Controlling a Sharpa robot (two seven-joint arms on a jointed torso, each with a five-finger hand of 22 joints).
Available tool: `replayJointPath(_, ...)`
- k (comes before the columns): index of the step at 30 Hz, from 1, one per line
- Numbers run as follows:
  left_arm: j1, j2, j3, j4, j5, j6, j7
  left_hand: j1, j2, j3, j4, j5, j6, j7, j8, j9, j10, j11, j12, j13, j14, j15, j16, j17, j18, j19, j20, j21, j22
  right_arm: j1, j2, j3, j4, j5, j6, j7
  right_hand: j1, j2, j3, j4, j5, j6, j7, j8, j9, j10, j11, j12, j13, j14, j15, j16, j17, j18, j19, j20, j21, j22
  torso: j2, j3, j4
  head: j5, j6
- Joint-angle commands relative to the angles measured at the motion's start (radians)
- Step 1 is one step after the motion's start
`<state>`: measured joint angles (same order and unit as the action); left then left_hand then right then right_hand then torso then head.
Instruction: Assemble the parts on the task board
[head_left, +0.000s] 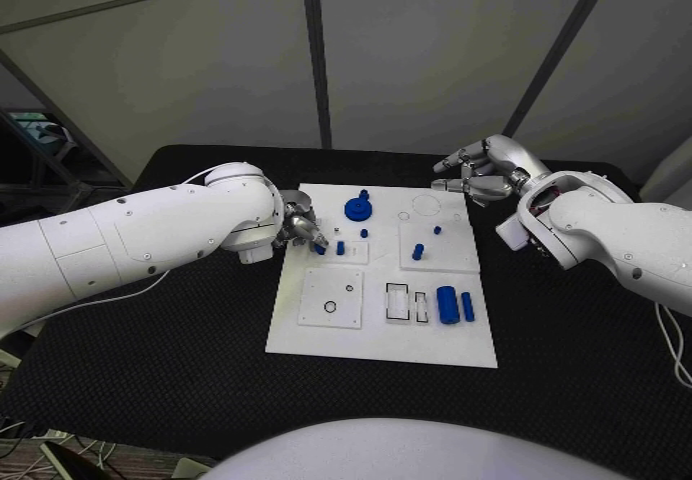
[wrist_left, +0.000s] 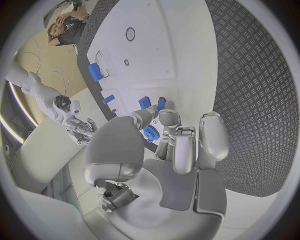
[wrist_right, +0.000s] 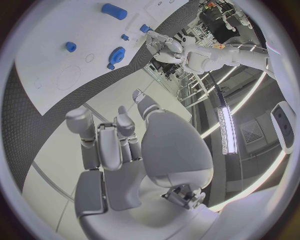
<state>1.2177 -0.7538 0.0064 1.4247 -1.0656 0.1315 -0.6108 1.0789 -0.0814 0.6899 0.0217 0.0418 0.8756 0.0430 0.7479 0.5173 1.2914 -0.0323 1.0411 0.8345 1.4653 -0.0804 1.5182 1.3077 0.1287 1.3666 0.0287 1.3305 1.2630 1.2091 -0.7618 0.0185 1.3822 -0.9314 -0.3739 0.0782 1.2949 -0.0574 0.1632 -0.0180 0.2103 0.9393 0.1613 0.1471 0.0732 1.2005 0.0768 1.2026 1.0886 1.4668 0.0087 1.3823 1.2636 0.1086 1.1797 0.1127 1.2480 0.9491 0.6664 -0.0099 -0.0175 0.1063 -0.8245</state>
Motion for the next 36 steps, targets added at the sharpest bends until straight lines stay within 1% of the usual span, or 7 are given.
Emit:
replayJointPath(1, -0.002, 0.000, -0.002, -0.001, -0.008, 0.028, -0.008, 0.003, 0.002, 0.071, -0.071, 0.006, -0.001, -0.007, 0.006, 0.002, 0.008, -0.002, 0.005, -0.001, 0.091, -0.004, 0.005, 0.220, -0.050, 0.007, 0.000, 0.006, 0.001, 0.001, 0.001, 0.001, 0.001, -0.001, 0.006, 0.009, -0.003, 0.006, -0.003, 0.006, 0.005, -0.005, 0.000, 0.006, -0.001, -0.005, -0.002, -0.003, -0.001, 0.028, -0.009, -0.006, -0.001, 0.016, -0.005, -0.002, -0.006, -0.001, 0.000, 0.0003, -0.0004, 0.002, 0.001)
replayJointPath(3, -0.002, 0.001, -0.002, -0.002, -0.008, 0.028, -0.008, 0.003, 0.002, 0.071, -0.071, 0.006, -0.001, -0.007, 0.006, 0.002, 0.008, -0.002, 0.005, -0.001, 0.091, -0.004, 0.005, 0.220, -0.050, 0.007, 0.000, 0.006, 0.001, 0.001, 0.001, 0.001, 0.001, -0.001, 0.006, 0.009, -0.003, 0.006, -0.003, 0.006, 0.005, -0.005, 0.000, 0.006, -0.001, -0.005, -0.002, -0.003, -0.001, 0.028, -0.009, -0.006, -0.001, 0.016, -0.005, -0.002, -0.006, -0.001, 0.001, 0.0001, -0.0003, 0.001, 0.002)
replayJointPath(11, -0.002, 0.009, -0.002, -0.010, -0.008, 0.027, -0.011, 0.003, 0.001, 0.072, -0.072, 0.006, -0.001, -0.007, 0.007, 0.002, 0.008, -0.002, 0.006, 0.000, 0.091, -0.005, 0.004, 0.220, -0.050, 0.006, 0.000, 0.005, 0.000, 0.001, 0.001, 0.001, 0.001, -0.001, 0.006, 0.009, -0.003, 0.006, -0.003, 0.006, 0.005, -0.005, 0.000, 0.006, -0.001, -0.005, -0.002, -0.003, -0.001, 0.028, -0.009, -0.006, -0.001, 0.016, -0.005, -0.002, -0.006, -0.001, 0.001, 0.0008, -0.0009, 0.001, 0.001)
replayJointPath(19, -0.002, 0.019, -0.002, -0.021, -0.008, 0.033, -0.017, -0.023, -0.006, 0.056, -0.055, 0.005, 0.008, -0.009, 0.018, 0.001, 0.014, -0.003, 0.008, 0.000, 0.091, -0.005, 0.005, 0.220, -0.051, 0.008, -0.002, 0.007, 0.004, 0.001, 0.000, 0.001, 0.002, -0.001, 0.006, 0.009, -0.003, 0.006, -0.003, 0.006, 0.005, -0.005, 0.000, 0.006, -0.001, -0.005, -0.002, -0.003, -0.001, 0.028, -0.009, -0.006, -0.001, 0.016, -0.005, -0.002, -0.006, -0.001, 0.001, 0.0009, -0.0015, 0.001, -0.001)
replayJointPath(26, -0.002, 0.023, -0.002, -0.028, -0.008, 0.041, -0.028, -0.060, -0.036, 0.015, -0.040, 0.006, 0.022, -0.017, 0.027, -0.003, 0.022, -0.008, 0.017, 0.008, 0.091, -0.008, 0.006, 0.221, -0.054, 0.017, -0.004, 0.016, 0.017, 0.001, -0.001, 0.001, 0.003, -0.001, 0.005, 0.009, -0.003, 0.006, -0.004, 0.008, 0.005, -0.006, 0.000, 0.008, -0.001, -0.006, -0.002, -0.005, -0.005, 0.029, -0.009, -0.009, -0.003, 0.016, -0.005, -0.002, -0.009, -0.004, 0.000, 0.0006, -0.0012, -0.001, -0.002)
replayJointPath(32, -0.002, 0.026, -0.002, -0.033, -0.008, 0.043, -0.033, -0.083, -0.048, -0.008, -0.030, 0.006, 0.031, -0.020, 0.030, -0.009, 0.027, -0.011, 0.023, 0.012, 0.091, -0.011, 0.006, 0.221, -0.055, 0.021, -0.007, 0.020, 0.023, 0.001, -0.002, 0.001, 0.004, -0.001, 0.006, 0.009, -0.003, 0.006, -0.004, 0.008, 0.005, -0.006, 0.000, 0.008, -0.001, -0.006, -0.002, -0.005, -0.005, 0.029, -0.009, -0.009, -0.003, 0.016, -0.005, -0.002, -0.009, -0.004, 0.000, 0.0005, -0.0007, -0.003, -0.002)
replayJointPath(36, -0.002, 0.026, -0.002, -0.036, -0.008, 0.039, -0.034, -0.108, -0.059, -0.037, -0.014, 0.005, 0.040, -0.021, 0.033, -0.013, 0.030, -0.012, 0.027, 0.015, 0.091, -0.012, 0.006, 0.221, -0.056, 0.023, -0.008, 0.022, 0.027, 0.001, -0.002, 0.001, 0.004, -0.001, 0.008, 0.008, -0.003, 0.006, -0.004, 0.008, 0.005, -0.006, 0.000, 0.008, -0.001, -0.006, -0.002, -0.005, -0.005, 0.029, -0.009, -0.009, -0.003, 0.016, -0.005, -0.002, -0.009, -0.004, 0.000, 0.0004, -0.0004, -0.003, -0.002)
